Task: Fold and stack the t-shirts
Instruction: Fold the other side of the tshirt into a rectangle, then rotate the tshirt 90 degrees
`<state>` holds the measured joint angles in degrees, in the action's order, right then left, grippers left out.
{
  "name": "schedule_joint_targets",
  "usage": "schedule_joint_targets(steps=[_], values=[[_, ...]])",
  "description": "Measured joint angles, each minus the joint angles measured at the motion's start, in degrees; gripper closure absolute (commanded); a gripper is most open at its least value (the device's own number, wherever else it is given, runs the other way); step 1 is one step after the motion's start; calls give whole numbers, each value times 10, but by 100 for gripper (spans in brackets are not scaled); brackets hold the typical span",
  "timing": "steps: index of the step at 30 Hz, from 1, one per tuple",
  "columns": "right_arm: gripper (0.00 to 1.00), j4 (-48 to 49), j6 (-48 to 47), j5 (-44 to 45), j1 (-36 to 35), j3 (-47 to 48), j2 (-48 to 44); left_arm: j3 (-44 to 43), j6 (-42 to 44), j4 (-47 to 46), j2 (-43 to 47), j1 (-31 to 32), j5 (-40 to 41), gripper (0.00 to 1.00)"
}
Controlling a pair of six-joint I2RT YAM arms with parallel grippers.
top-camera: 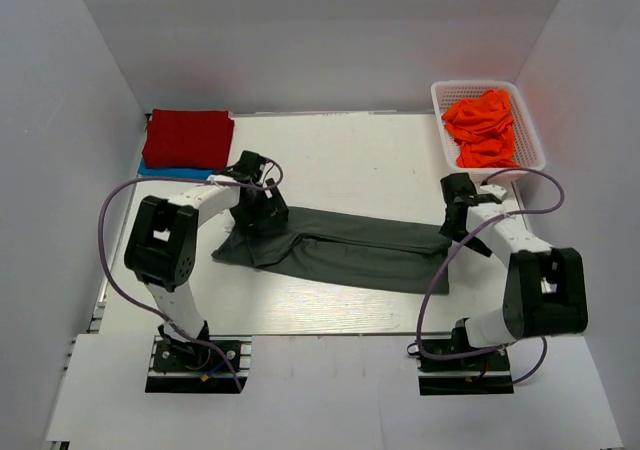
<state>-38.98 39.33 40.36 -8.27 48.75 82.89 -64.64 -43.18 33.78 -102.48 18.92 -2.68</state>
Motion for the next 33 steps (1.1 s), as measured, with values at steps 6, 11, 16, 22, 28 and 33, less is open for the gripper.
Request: schedule_joint_targets(steps=[6, 11, 16, 22, 28, 33], values=[[10, 124, -128, -173, -5, -35, -113, -129, 34, 38, -94, 8, 25, 0], [10, 243, -192, -324, -23, -47, -140, -286, 75, 37, -202, 10, 17, 0], [10, 289, -233, -416, -56, -65, -118, -604, 155, -9, -406, 11, -86, 0], [10, 276, -249, -455, -69, -111, -212, -768, 167, -278, -579, 32, -221, 0], [10, 257, -248, -481, -72, -111, -258, -774, 153, -412, -612, 81, -217, 0], [10, 249, -234, -501, -81, -113, -223, -775, 130, -468, -596, 107, -145, 0]])
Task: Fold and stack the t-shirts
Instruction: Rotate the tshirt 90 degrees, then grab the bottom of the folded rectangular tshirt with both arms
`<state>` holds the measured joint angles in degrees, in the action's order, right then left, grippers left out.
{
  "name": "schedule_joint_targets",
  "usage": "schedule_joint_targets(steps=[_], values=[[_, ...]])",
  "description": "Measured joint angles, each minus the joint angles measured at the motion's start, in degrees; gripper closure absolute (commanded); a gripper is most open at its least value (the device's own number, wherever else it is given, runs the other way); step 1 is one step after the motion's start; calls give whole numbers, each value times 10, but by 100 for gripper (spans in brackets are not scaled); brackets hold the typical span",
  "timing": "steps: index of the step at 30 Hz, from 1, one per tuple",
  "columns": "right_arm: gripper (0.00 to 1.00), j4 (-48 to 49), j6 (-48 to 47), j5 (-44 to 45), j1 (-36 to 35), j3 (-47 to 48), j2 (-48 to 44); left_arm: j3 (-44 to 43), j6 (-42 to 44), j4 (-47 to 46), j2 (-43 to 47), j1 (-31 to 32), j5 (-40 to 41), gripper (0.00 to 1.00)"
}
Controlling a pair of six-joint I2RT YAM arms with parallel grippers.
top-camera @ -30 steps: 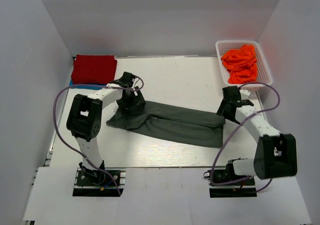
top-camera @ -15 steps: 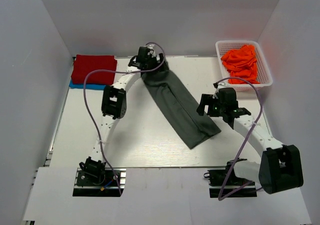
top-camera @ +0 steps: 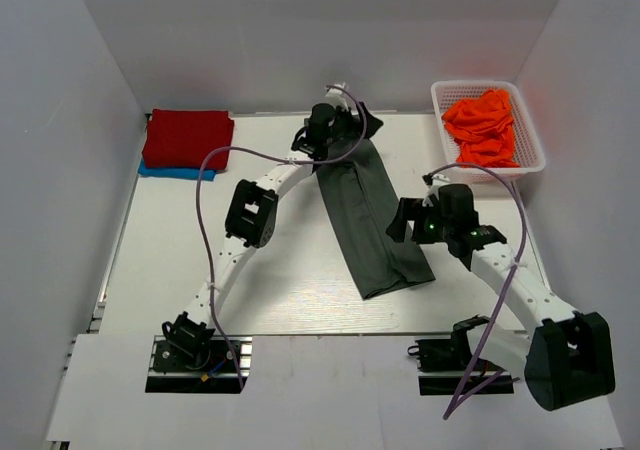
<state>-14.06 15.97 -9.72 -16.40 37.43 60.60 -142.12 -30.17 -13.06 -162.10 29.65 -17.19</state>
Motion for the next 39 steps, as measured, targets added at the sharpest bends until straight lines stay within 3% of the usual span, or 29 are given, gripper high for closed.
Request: schedule_joint_targets(steps=[5, 8, 13, 17, 22, 26, 33, 36, 39], values=[[10, 9, 20, -15, -38, -33, 57, -3, 6, 14, 61, -9, 50, 0], [10, 12, 34, -17, -70, -47, 97, 49, 12, 59, 156, -21, 62, 0], [10, 69, 79, -21, -114, -79, 108, 256, 29, 166, 450, -41, 123, 0], [10, 119, 126, -40, -181, -94, 113, 494, -2, 219, 737, -43, 174, 0], [10, 108, 150, -48, -273, -47, 163, 688, -41, 314, 960, -38, 194, 0], [10, 45, 181, -14, -292, -25, 140, 769, -55, 403, 998, -30, 175, 0], [10, -75, 267, 81, -288, -2, -14, 955, -68, 469, 892, -4, 13, 0], [10, -92, 309, 74, -288, -46, -45, 1041, -83, 474, 901, 24, -39, 0], [10, -116, 350, 48, -289, -111, -47, 1067, -97, 470, 907, 59, -76, 2]])
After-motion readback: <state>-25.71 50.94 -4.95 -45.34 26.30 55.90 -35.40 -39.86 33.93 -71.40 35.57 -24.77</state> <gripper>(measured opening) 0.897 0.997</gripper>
